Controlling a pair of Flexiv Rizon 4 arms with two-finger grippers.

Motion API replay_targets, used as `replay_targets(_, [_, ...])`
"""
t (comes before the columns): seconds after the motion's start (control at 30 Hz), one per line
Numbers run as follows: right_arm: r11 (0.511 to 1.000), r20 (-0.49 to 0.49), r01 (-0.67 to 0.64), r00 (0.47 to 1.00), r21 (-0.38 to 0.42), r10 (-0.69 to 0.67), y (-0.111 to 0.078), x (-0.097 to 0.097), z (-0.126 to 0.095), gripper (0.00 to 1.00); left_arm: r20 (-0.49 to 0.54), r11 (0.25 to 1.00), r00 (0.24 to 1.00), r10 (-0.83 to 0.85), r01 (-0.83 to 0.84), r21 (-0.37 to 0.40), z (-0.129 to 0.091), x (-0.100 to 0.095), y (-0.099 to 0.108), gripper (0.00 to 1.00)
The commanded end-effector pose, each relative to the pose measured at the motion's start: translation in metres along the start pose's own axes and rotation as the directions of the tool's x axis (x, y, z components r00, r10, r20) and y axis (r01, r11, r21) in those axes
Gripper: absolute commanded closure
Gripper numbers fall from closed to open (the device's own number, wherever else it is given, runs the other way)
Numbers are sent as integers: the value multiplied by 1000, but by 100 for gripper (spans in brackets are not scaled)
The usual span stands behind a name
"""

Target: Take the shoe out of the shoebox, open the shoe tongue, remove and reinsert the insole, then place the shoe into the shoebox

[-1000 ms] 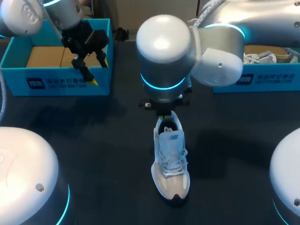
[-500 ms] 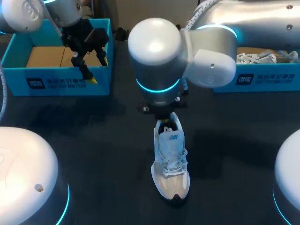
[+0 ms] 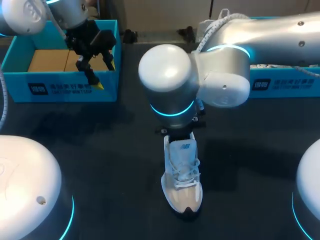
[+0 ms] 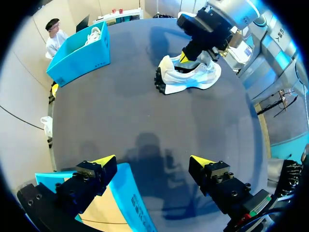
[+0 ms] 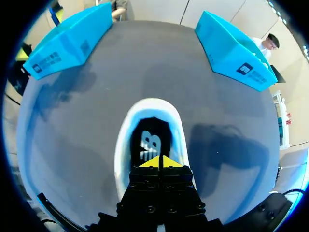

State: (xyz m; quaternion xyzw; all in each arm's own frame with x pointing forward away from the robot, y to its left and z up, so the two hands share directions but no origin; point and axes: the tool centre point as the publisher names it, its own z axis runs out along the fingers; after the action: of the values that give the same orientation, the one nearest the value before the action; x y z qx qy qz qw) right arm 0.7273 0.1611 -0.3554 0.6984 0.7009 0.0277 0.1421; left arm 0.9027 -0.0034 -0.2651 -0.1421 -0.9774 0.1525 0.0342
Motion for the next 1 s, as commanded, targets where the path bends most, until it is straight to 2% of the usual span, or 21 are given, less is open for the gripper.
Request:
replay_targets(0.03, [999,33,-54,998,-5,55,-5,9,13,100,0,1000,1000,0,0,-2,0,1,0,0])
replay_targets(0.37, [999,38,-41,998,-4,41,-8,3,39,100,0,1000,1000,0,0,-2,0,1,0,0])
replay_targets(0.57, [999,-3,-36,999,17,36,-9,4,52,100,0,1000,1000,0,0,-2,0,1,0,0])
replay_targets(0.7, [1000,-24,-27,999,15,28,-10,7,51,100,0,1000,1000,0,0,-2,0,1,0,0])
replay_targets(1.0, [999,-52,-28,998,-36,26,-1,9,26,100,0,1000,1000,0,0,-2,0,1,0,0])
